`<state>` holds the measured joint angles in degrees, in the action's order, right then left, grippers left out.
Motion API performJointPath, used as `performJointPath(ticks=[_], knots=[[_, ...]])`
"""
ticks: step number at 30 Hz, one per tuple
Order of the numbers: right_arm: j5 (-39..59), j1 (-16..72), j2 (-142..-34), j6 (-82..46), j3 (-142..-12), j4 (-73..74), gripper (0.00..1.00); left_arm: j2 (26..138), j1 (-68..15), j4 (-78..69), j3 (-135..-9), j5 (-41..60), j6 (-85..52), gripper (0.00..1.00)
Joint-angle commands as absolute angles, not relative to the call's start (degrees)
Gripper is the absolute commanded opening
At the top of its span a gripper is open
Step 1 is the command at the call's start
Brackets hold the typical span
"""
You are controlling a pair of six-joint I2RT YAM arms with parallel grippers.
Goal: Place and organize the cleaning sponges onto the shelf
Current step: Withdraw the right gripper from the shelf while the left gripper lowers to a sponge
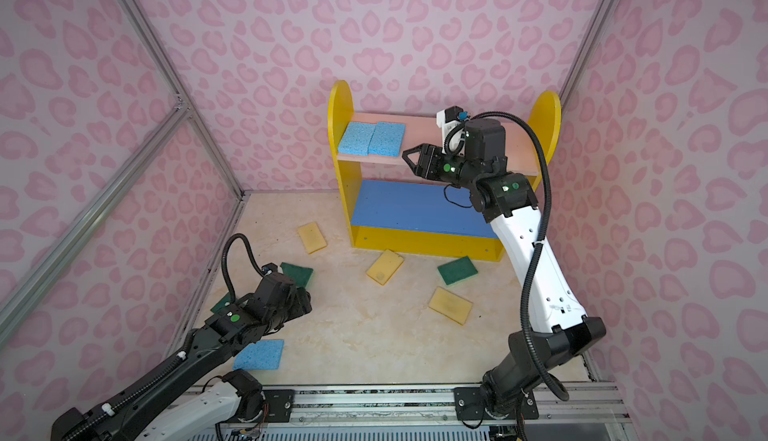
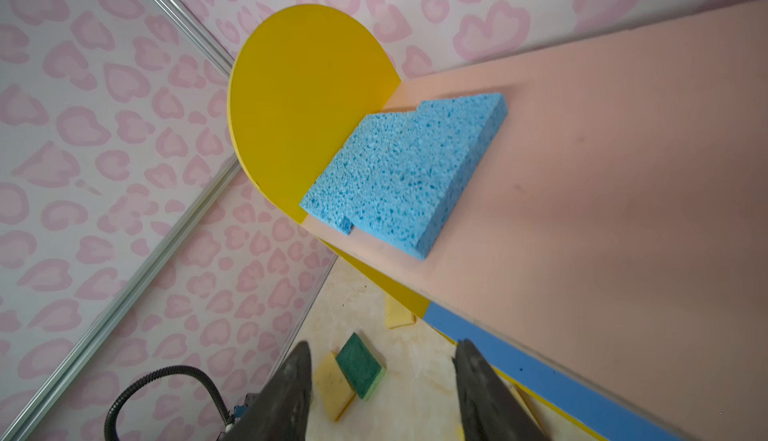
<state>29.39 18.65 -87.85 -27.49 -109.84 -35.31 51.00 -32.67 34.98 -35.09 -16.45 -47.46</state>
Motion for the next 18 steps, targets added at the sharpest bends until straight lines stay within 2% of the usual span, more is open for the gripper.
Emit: performJointPath(ticks=[1, 9, 18], knots=[[28.58, 20.31, -81.91, -27.32, -100.09, -28.91, 0.56, 50.48, -32.61, 39.47, -33.82, -18.57, -51.81, 0.77], [25.43, 27.87, -70.63, -32.11, -70.97, -16.63, 0.54, 48.35, -32.61, 40.34, -26.83, -20.37, -56.74, 0.74], [25.88, 30.67, -67.31, -34.76, -56.58, -9.68, 0.51, 47.88, -32.61, 37.39, -20.34, -20.12, -60.24, 0.74]])
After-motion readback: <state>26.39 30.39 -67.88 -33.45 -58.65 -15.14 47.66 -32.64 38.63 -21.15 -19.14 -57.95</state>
